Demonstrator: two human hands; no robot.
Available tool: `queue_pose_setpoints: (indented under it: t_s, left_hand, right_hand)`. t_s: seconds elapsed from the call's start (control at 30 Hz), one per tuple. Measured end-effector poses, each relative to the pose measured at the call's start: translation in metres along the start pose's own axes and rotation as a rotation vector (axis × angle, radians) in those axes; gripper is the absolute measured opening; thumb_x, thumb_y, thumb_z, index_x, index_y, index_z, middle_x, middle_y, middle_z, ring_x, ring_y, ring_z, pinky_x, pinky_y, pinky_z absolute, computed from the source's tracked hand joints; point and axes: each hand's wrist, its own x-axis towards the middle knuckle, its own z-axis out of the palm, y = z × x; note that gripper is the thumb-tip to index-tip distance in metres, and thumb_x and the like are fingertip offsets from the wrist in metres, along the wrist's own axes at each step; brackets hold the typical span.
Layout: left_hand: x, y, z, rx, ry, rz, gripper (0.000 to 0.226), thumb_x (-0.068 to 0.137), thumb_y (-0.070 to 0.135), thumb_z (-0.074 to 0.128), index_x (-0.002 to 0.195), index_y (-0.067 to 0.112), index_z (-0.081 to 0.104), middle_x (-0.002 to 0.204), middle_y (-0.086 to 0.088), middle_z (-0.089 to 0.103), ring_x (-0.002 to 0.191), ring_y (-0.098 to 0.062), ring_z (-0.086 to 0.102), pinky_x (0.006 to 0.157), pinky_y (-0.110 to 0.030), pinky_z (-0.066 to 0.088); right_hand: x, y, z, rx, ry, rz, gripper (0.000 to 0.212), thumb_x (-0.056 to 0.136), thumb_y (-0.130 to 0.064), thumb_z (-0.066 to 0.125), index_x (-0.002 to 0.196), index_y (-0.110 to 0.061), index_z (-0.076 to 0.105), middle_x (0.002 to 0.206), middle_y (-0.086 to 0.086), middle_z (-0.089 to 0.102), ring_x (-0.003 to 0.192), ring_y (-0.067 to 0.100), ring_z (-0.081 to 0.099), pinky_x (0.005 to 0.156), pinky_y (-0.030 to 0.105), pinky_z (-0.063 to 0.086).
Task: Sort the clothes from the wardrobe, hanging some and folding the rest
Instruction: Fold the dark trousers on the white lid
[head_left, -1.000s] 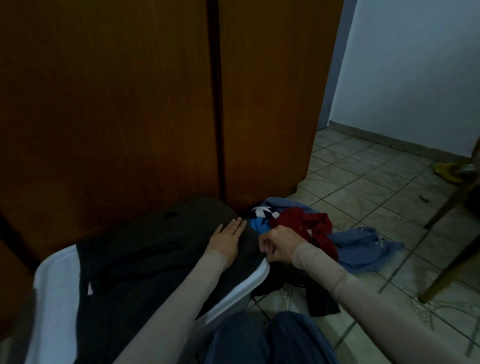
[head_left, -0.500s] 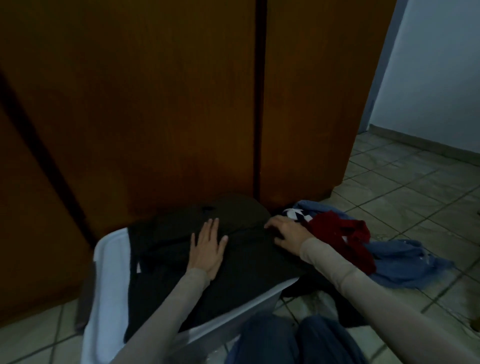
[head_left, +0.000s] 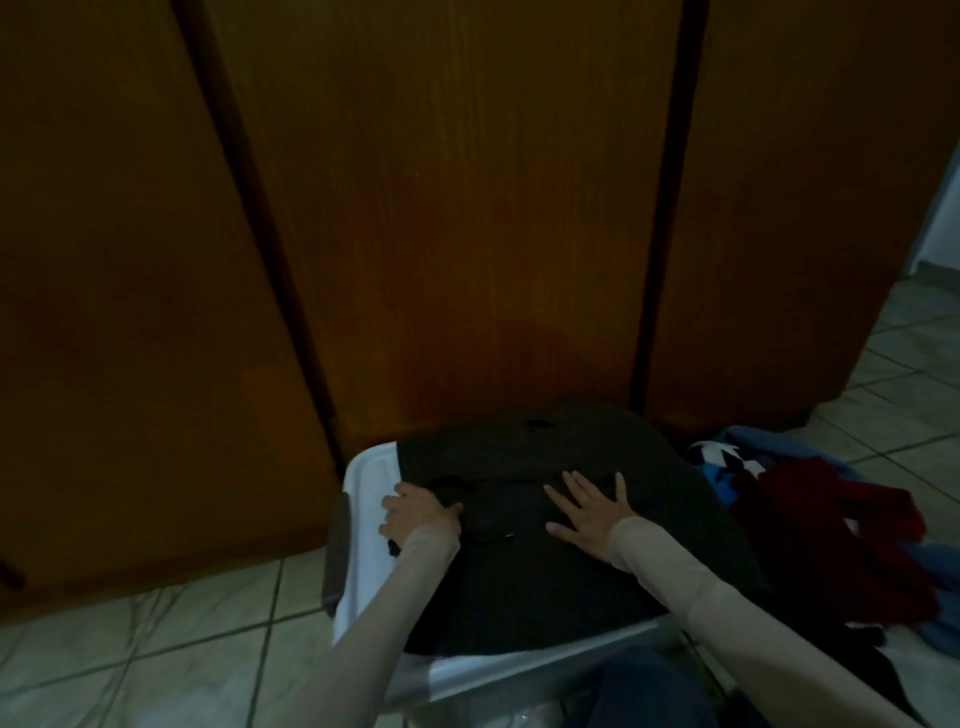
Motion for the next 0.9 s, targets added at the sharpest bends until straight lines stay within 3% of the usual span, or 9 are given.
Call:
queue_pose_setpoints:
  t_s: [0.1, 0.17, 0.23, 0.4, 0.5, 0.73, 0.9]
  left_hand:
    - [0.0, 0.001, -0.007, 0.018, 0.029, 0.071, 0.079, 0.089, 0.03, 0.061, 0.146, 0.004, 0.013, 0.132, -0.016, 0.049, 0.12, -0.029, 0.051, 0.1, -0.041, 0.04]
    - [-0.001, 0.001, -0.015, 0.122, 0.06, 0.139, 0.083, 0.092, 0.023, 0.055, 0.148, 0.005, -0.003, 0.134, -0.017, 0.047, 0.118, -0.029, 0.052, 0.097, -0.039, 0.043]
    - [0.001, -0.002, -0.024, 0.199, 0.089, 0.17, 0.081, 0.094, 0.02, 0.051, 0.148, 0.006, -0.007, 0.136, -0.018, 0.043, 0.118, -0.029, 0.051, 0.098, -0.038, 0.044]
    - [0.007, -0.022, -0.052, 0.33, 0.132, 0.139, 0.078, 0.092, 0.026, 0.054, 0.148, 0.011, 0.001, 0.138, -0.013, 0.04, 0.12, -0.026, 0.049, 0.092, -0.036, 0.043]
    - [0.012, -0.041, -0.069, 0.448, 0.163, 0.09, 0.071, 0.089, 0.03, 0.058, 0.141, 0.014, 0.013, 0.129, -0.01, 0.045, 0.113, -0.024, 0.052, 0.088, -0.035, 0.042]
    - [0.022, -0.082, -0.07, 0.558, 0.212, -0.03, 0.059, 0.087, 0.031, 0.056, 0.135, 0.018, 0.026, 0.129, -0.01, 0.045, 0.119, -0.025, 0.043, 0.101, -0.041, 0.031]
    - [0.018, -0.083, -0.06, 0.569, 0.247, 0.017, 0.067, 0.089, 0.027, 0.054, 0.144, 0.015, 0.019, 0.144, -0.019, 0.025, 0.134, -0.034, 0.025, 0.109, -0.054, 0.021]
  right_hand:
    - [0.0, -0.001, 0.0, 0.047, -0.004, -0.017, 0.061, 0.098, -0.054, 0.016, 0.148, -0.031, -0.011, 0.156, 0.001, -0.019, 0.143, 0.017, -0.017, 0.109, 0.06, -0.009]
    - [-0.001, 0.0, -0.004, 0.093, -0.007, -0.056, 0.06, 0.099, -0.052, 0.019, 0.148, -0.033, -0.009, 0.157, 0.0, -0.017, 0.144, 0.017, -0.015, 0.111, 0.059, -0.007]
    - [0.0, -0.005, -0.01, 0.128, -0.011, -0.095, 0.059, 0.099, -0.051, 0.02, 0.148, -0.034, -0.007, 0.157, -0.001, -0.015, 0.144, 0.016, -0.013, 0.111, 0.058, -0.005]
    - [0.008, -0.038, -0.017, 0.137, 0.001, -0.164, 0.058, 0.099, -0.051, 0.023, 0.148, -0.036, -0.005, 0.157, -0.002, -0.013, 0.145, 0.016, -0.011, 0.111, 0.058, -0.006]
    - [0.01, -0.059, -0.02, 0.123, 0.018, -0.232, 0.058, 0.099, -0.049, 0.024, 0.148, -0.036, -0.005, 0.157, -0.002, -0.013, 0.145, 0.015, -0.011, 0.111, 0.057, -0.007]
    - [0.01, -0.087, -0.018, 0.052, 0.04, -0.349, 0.061, 0.099, -0.047, 0.025, 0.148, -0.035, -0.009, 0.156, -0.002, -0.021, 0.143, 0.015, -0.016, 0.112, 0.057, -0.007]
    - [0.011, -0.085, -0.012, 0.05, 0.054, -0.345, 0.062, 0.099, -0.049, 0.024, 0.147, -0.034, -0.012, 0.154, -0.003, -0.025, 0.142, 0.015, -0.02, 0.112, 0.056, -0.006]
